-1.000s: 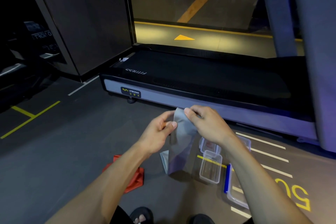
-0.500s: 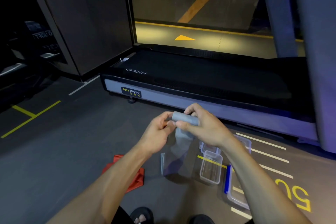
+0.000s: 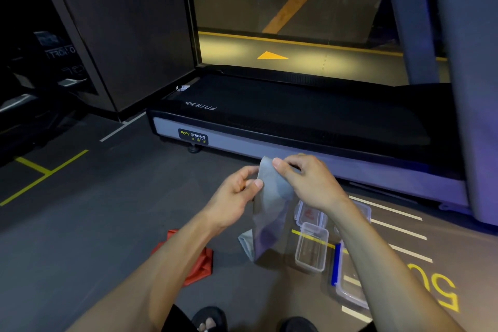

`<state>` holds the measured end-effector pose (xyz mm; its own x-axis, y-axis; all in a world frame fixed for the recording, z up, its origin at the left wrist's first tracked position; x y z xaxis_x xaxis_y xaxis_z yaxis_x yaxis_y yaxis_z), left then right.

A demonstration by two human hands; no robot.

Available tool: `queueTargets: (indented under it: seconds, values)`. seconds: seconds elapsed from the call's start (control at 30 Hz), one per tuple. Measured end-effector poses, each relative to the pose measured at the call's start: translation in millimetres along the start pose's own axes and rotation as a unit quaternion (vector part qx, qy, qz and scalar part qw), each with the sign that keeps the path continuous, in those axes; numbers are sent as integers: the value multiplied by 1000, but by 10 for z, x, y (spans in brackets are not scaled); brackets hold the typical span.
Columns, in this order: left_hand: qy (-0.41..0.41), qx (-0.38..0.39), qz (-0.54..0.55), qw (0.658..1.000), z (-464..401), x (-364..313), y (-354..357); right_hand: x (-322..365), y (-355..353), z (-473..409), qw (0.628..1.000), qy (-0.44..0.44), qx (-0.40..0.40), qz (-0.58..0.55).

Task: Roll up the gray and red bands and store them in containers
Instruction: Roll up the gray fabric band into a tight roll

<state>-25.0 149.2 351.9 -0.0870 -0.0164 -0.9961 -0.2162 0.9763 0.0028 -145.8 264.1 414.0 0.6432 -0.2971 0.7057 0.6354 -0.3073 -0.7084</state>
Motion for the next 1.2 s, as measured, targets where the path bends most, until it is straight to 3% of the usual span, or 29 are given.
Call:
queueTargets:
  seconds: [0.37, 0.73, 0.93, 1.2]
  values:
    - [18, 7, -18, 1000, -29, -25, 15, -40, 24, -16, 994, -22, -1, -105]
    - [14, -33, -15, 999, 0, -19, -43, -3, 89, 30, 996, -9, 84, -32]
    - [19, 8, 10, 1000, 7, -28, 9, -12, 10, 15, 1000, -17, 11, -2]
    - [6, 0, -10, 1000, -1, -73, 8, -7, 32, 3, 1000, -11, 13, 13]
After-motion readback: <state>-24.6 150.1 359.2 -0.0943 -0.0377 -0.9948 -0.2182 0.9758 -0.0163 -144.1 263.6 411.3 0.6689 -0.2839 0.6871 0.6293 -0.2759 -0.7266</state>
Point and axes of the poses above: each hand's wrist, its own z-axis away from the middle knuckle, its own y-axis out of the palm, x = y × z, the point moved 5 cm from there along -z, towards the middle knuckle, and after that the axes turned 14 degrees about x, right-handed, at the moved point
